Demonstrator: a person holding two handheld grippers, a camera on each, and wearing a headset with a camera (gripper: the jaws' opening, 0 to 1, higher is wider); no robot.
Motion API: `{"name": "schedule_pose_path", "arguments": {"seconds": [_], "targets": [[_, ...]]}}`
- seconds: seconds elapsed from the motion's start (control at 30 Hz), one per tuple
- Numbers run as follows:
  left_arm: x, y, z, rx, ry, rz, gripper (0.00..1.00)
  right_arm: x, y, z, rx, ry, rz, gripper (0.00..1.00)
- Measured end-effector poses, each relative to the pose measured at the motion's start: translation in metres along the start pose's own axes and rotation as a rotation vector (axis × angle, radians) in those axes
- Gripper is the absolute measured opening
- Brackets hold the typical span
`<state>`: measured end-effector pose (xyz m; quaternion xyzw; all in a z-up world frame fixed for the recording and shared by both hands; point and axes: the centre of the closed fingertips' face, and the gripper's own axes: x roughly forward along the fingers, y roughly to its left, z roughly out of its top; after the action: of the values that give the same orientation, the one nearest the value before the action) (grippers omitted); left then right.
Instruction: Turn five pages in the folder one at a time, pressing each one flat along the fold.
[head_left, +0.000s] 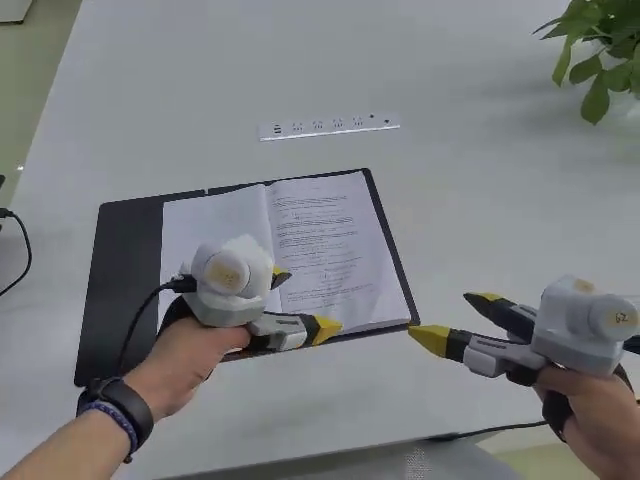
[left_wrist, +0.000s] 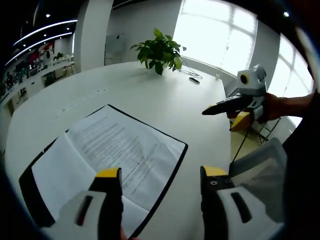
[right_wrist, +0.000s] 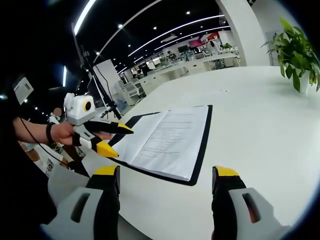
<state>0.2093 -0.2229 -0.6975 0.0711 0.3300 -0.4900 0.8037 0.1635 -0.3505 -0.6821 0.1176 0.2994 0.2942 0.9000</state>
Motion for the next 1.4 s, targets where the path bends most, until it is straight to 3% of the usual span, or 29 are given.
{"name": "schedule_pose_path", "arguments": {"seconds": [0.1, 0.4, 0.73, 0.93, 1.07, 1.2, 1.3, 1.4], "targets": [[0.011, -0.002, 0.007, -0.022, -0.006, -0.013, 0.63, 0.0, -0.004, 0.001, 0.009, -0.007, -0.002, 0.75], [0.046, -0.01, 0.015, 0.015, 0.025, -0.037, 0.62, -0.003, -0.007, 0.001, 0.018, -0.01, -0.005, 0.75], [0.087, -0.006, 0.016, 0.023, 0.049, 0.01, 0.65, -0.007, -0.007, 0.001, 0.021, -0.017, -0.001, 0.77], [0.11, -0.007, 0.005, 0.044, 0.094, 0.043, 0.65, -0.009, -0.008, 0.0, 0.027, -0.015, 0.0, 0.78], [0.121, -0.01, -0.007, 0.106, 0.142, 0.049, 0.61, -0.01, -0.009, -0.002, 0.032, -0.01, 0.001, 0.77], [0.124, -0.006, -0.01, 0.098, 0.145, 0.058, 0.6, -0.01, -0.009, -0.002, 0.036, -0.007, 0.002, 0.77], [0.123, -0.001, -0.011, 0.137, 0.15, 0.076, 0.55, -0.009, -0.01, -0.003, 0.042, -0.006, 0.002, 0.77], [0.122, 0.001, -0.011, 0.141, 0.145, 0.069, 0.52, -0.006, -0.01, -0.005, 0.044, 0.0, 0.007, 0.77]]}}
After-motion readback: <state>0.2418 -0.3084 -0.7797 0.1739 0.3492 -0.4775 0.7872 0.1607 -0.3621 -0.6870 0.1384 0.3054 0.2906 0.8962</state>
